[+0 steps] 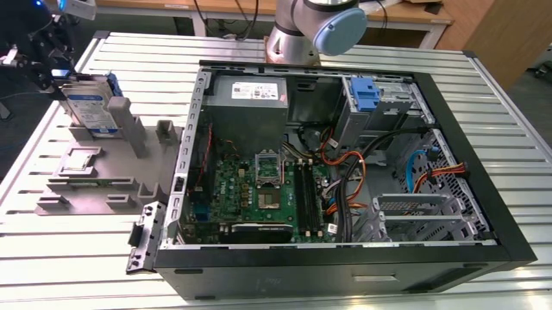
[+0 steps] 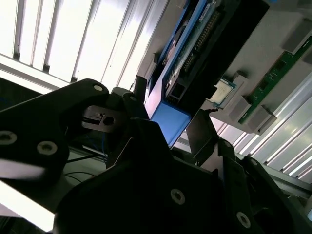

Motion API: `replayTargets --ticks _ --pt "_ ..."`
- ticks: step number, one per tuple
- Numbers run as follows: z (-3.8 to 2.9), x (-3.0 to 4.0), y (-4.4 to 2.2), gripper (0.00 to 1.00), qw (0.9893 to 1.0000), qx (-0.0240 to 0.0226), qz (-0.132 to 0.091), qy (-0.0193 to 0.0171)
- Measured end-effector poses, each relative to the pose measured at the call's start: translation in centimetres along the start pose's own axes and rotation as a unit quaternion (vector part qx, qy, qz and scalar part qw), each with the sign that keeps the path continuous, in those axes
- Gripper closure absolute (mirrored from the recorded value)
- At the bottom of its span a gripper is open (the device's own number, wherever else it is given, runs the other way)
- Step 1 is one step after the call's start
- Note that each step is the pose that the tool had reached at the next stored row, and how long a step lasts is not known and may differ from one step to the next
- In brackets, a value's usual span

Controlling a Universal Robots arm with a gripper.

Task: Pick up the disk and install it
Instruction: 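Pick up the disk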

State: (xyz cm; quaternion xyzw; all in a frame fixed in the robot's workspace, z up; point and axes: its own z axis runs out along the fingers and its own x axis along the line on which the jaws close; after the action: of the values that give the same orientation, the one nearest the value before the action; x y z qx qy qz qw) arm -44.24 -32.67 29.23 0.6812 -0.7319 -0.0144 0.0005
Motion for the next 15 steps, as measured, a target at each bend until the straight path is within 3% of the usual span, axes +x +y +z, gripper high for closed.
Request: replayTargets --ticks 7,8,15 --pt "0.33 0.01 0.01 0.41 1.0000 0.0029 0.000 -0.0002" --pt "0.34 0.01 0.01 0.49 1.0000 0.0030 0.000 -0.0002" --pt "0.38 0.02 0.23 0.49 1.0000 0.0031 -0.003 -0.0017"
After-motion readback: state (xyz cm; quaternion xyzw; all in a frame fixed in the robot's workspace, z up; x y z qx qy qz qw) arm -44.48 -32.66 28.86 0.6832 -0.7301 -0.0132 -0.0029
